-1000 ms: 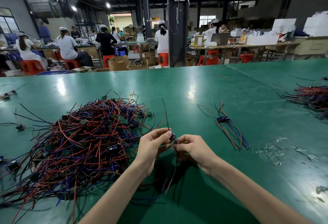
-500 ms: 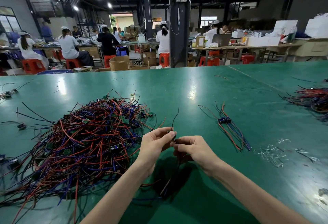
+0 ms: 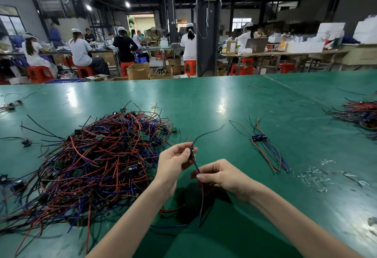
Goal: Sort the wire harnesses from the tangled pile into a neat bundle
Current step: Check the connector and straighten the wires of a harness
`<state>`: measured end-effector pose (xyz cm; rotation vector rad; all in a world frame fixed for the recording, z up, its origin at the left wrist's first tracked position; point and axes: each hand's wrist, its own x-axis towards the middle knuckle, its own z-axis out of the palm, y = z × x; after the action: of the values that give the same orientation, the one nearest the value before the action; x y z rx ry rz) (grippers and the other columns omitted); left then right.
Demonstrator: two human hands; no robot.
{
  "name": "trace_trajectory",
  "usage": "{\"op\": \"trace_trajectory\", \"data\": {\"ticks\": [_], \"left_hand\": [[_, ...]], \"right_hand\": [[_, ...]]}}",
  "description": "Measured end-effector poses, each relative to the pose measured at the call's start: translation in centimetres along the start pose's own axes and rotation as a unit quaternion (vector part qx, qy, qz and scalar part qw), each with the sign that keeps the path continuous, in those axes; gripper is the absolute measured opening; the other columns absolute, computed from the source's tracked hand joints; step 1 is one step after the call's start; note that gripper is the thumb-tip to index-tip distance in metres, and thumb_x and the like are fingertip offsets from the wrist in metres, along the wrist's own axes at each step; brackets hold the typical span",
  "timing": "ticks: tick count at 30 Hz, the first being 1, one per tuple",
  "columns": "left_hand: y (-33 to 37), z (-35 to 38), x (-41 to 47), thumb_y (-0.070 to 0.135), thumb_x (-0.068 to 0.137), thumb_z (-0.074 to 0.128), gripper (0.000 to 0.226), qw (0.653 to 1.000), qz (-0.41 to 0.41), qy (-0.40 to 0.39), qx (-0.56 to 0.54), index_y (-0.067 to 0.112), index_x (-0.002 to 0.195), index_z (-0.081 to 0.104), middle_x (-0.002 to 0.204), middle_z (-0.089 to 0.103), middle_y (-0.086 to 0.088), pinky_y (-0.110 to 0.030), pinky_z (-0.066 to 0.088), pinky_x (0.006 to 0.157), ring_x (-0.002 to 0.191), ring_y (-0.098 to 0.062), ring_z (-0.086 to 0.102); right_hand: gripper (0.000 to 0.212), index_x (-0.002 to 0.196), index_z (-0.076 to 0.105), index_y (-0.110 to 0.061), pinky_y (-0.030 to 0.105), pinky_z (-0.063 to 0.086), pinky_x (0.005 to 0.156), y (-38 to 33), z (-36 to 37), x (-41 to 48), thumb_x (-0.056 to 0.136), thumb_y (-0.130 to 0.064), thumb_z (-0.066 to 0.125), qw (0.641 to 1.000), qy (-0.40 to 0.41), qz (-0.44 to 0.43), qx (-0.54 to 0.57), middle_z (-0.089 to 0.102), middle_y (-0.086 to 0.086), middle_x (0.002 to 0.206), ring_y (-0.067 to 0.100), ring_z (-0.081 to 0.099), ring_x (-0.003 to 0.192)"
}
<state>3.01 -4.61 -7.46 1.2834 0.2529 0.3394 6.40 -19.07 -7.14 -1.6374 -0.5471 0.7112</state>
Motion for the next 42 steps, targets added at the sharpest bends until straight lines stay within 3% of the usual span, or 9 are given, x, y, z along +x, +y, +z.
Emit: {"op": "trace_trajectory", "data": {"ticks": [5, 12, 19, 22, 24, 28, 32, 37, 42], "left_hand": [[0.5, -0.6, 0.6, -0.003, 0.094, 0.05, 0.019, 1.0, 0.009, 0.021, -0.021, 0.011, 0.099, 0.063, 0.087, 0.073, -0.005, -0.026, 0.054, 0.074, 0.078, -0.013, 0.065], [0.7, -0.2, 0.5, -0.006, 0.095, 0.045, 0.018, 0.997, 0.02, 0.023, -0.076, 0.003, 0.102, 0.059, 0.094, 0.062, -0.016, -0.028, 0.059, 0.07, 0.074, -0.021, 0.066], [1.1, -0.1, 0.5, 0.0, 0.1, 0.035, 0.021, 0.987, -0.035, -0.013, -0.156, -0.001, 0.111, 0.052, 0.099, 0.052, -0.015, -0.04, 0.059, 0.074, 0.081, -0.03, 0.066], [1.3, -0.1, 0.5, 0.0, 0.099, 0.037, 0.019, 0.983, -0.039, -0.019, -0.18, 0.001, 0.105, 0.054, 0.09, 0.054, -0.013, -0.032, 0.06, 0.067, 0.074, -0.023, 0.064], [1.4, -0.2, 0.6, -0.001, 0.098, 0.039, 0.017, 0.982, -0.035, -0.02, -0.185, 0.002, 0.102, 0.055, 0.083, 0.054, -0.011, -0.027, 0.058, 0.062, 0.069, -0.02, 0.061], [1.5, -0.6, 1.0, -0.001, 0.1, 0.035, 0.021, 0.98, -0.029, -0.012, -0.195, 0.002, 0.103, 0.055, 0.08, 0.055, -0.011, -0.026, 0.058, 0.063, 0.07, -0.019, 0.061], [1.5, -0.8, 1.2, -0.002, 0.101, 0.032, 0.023, 0.976, -0.034, 0.003, -0.217, 0.0, 0.107, 0.054, 0.08, 0.054, -0.012, -0.029, 0.06, 0.068, 0.07, -0.02, 0.061], [1.5, -1.1, 1.5, -0.002, 0.101, 0.031, 0.021, 0.967, -0.039, 0.019, -0.249, 0.002, 0.115, 0.046, 0.083, 0.051, -0.013, -0.032, 0.06, 0.069, 0.075, -0.023, 0.06], [1.4, -1.4, 1.4, -0.003, 0.101, 0.03, 0.019, 0.967, -0.023, 0.041, -0.251, 0.01, 0.096, 0.044, 0.091, 0.053, -0.017, -0.035, 0.059, 0.074, 0.079, -0.026, 0.062]], "right_hand": [[0.021, 0.105, 0.062, 0.016, 0.02, 0.051, 0.048, -0.1, 0.2, -0.2, 0.091, 0.002, 0.055, 0.999, -0.038, 0.023, 0.008, 0.063, 0.005, 0.058, 0.01, 0.06, 0.049], [0.013, 0.077, 0.068, -0.004, 0.016, 0.042, 0.042, -0.2, -0.4, -0.4, 0.089, -0.006, 0.061, 0.999, -0.033, 0.022, -0.007, 0.062, 0.003, 0.056, 0.007, 0.054, 0.043], [0.021, 0.063, 0.064, -0.008, 0.018, 0.035, 0.041, 0.8, 0.0, 0.4, 0.084, -0.008, 0.065, 0.995, 0.058, 0.0, -0.083, 0.061, 0.005, 0.056, 0.012, 0.05, 0.046], [0.018, 0.063, 0.067, -0.008, 0.024, 0.045, 0.052, 1.0, 0.1, 0.5, 0.08, -0.013, 0.065, 0.976, 0.115, -0.036, -0.184, 0.066, 0.008, 0.059, 0.012, 0.054, 0.05], [0.02, 0.06, 0.066, -0.015, 0.019, 0.046, 0.056, 1.1, 0.2, 0.5, 0.08, -0.013, 0.065, 0.958, 0.155, -0.069, -0.232, 0.066, 0.001, 0.056, 0.004, 0.054, 0.047], [0.009, 0.074, 0.071, -0.017, 0.009, 0.04, 0.055, 1.2, 0.2, 0.6, 0.079, -0.01, 0.069, 0.945, 0.164, -0.102, -0.265, 0.06, -0.012, 0.054, -0.005, 0.051, 0.047], [0.014, 0.068, 0.068, -0.023, 0.016, 0.046, 0.061, 1.2, -0.2, 0.6, 0.081, -0.017, 0.071, 0.948, 0.148, -0.085, -0.27, 0.063, -0.008, 0.058, 0.003, 0.055, 0.051], [0.021, 0.066, 0.06, -0.022, 0.016, 0.043, 0.05, 1.2, 0.5, 0.4, 0.086, -0.018, 0.066, 0.958, 0.112, -0.093, -0.248, 0.061, -0.003, 0.052, 0.005, 0.05, 0.04], [0.013, 0.093, 0.065, -0.017, 0.023, 0.046, 0.054, 1.4, 1.0, 0.4, 0.088, -0.005, 0.062, 0.974, 0.041, -0.1, -0.197, 0.06, -0.002, 0.063, 0.008, 0.05, 0.048]]}}
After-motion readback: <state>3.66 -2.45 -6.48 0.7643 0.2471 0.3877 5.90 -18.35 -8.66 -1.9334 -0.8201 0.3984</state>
